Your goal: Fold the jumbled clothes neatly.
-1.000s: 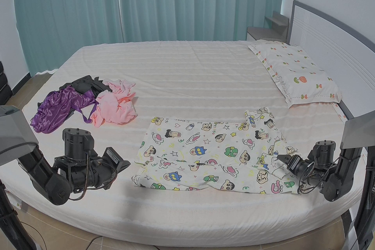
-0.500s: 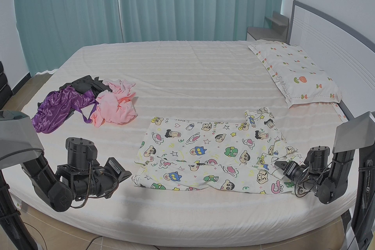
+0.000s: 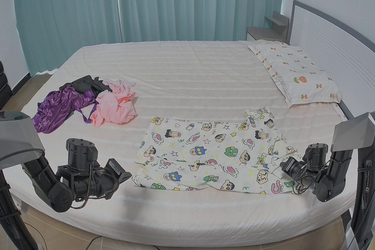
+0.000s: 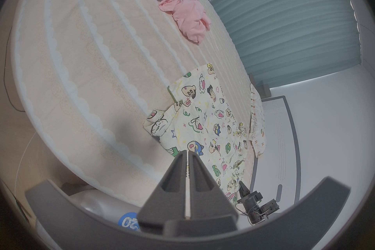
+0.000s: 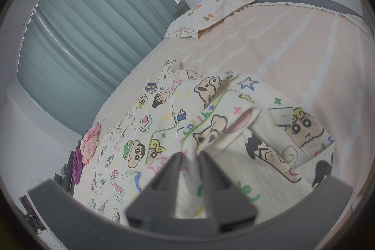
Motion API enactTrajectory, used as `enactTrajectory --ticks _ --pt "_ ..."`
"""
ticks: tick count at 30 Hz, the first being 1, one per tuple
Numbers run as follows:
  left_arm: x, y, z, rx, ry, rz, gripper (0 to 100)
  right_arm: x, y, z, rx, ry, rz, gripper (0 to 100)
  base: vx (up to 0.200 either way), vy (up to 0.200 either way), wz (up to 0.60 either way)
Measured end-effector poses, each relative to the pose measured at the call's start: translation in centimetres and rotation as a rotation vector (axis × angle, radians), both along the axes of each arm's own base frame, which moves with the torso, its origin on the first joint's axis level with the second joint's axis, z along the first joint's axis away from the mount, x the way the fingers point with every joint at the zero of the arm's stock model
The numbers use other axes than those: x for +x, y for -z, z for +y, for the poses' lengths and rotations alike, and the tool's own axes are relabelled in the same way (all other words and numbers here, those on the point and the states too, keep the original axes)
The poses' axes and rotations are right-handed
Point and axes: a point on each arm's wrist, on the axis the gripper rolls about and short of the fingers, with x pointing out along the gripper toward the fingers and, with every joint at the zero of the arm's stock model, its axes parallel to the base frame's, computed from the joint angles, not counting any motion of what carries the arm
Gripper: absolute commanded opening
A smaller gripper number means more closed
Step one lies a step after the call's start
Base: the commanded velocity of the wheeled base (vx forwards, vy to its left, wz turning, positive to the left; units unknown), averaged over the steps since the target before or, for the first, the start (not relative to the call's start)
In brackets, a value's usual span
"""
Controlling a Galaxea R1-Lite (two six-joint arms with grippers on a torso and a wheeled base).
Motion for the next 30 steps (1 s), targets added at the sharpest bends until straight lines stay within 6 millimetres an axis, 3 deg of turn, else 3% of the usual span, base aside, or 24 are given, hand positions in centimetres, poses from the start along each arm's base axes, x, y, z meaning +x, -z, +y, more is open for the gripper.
enactTrajectory --ticks 12,21,30 --pt "-0.1 0.2 0.0 0.003 0.001 0.009 0 -1.2 -2.2 0.0 0.003 0.001 -0.029 0 0.0 0.0 0.0" --pt "-0.1 0.2 0.0 0.002 0.002 0.009 0 -1.8 -4.1 1.8 -0.039 -0.015 -0.017 0 0.0 0.0 0.0" --pt "-0.3 0.2 -0.3 0.004 0.015 0.011 0 -1.1 -6.7 3.3 -0.079 -0.035 0.057 0 0.0 0.0 0.0"
